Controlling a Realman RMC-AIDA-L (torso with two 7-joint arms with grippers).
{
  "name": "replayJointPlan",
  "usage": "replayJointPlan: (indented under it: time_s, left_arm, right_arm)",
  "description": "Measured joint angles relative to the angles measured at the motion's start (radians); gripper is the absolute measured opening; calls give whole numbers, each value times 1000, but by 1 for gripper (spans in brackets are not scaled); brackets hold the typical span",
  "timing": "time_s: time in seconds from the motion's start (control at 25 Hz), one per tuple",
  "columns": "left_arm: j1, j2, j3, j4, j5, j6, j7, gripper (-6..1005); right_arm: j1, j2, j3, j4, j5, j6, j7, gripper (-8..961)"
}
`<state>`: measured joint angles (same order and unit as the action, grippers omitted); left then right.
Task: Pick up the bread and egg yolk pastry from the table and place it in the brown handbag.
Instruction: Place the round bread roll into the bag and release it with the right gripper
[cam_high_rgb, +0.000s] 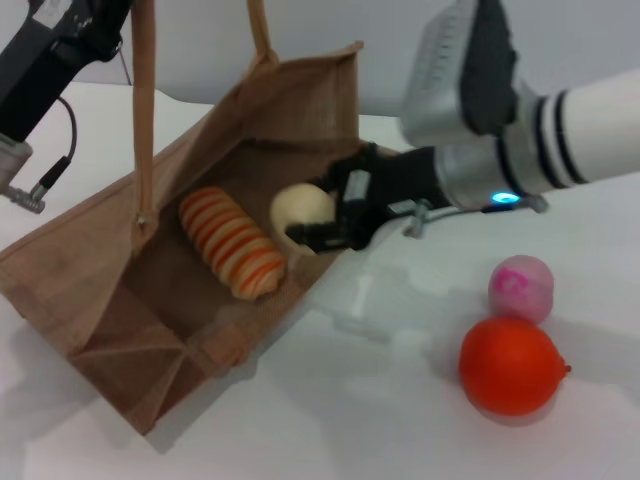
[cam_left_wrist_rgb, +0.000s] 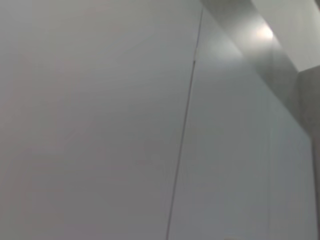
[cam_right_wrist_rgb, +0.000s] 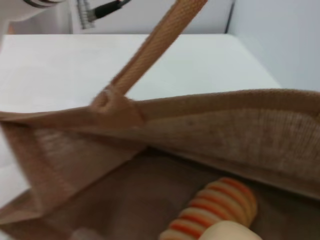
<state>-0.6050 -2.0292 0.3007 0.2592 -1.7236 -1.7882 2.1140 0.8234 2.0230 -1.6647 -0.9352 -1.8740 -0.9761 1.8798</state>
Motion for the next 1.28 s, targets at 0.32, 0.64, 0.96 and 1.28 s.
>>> replayJointPlan:
  time_s: [0.32, 0.64, 0.96, 1.28]
  left_arm:
    - [-19, 0, 0, 1, 3, -47, -27, 112]
    - [-33, 0, -5, 7, -5, -100, -63, 112]
    - [-22, 0, -16, 8, -16, -105, -67, 111]
    - [12, 0, -39, 10, -35, -62, -30, 111]
  right_arm:
    - [32, 5, -122, 36, 25, 279, 35, 578]
    - [100, 6, -193, 183, 90, 454, 33, 576]
    - [102, 6, -357, 194, 104, 584, 26, 580]
    - [29, 1, -375, 64, 110, 557, 4, 665]
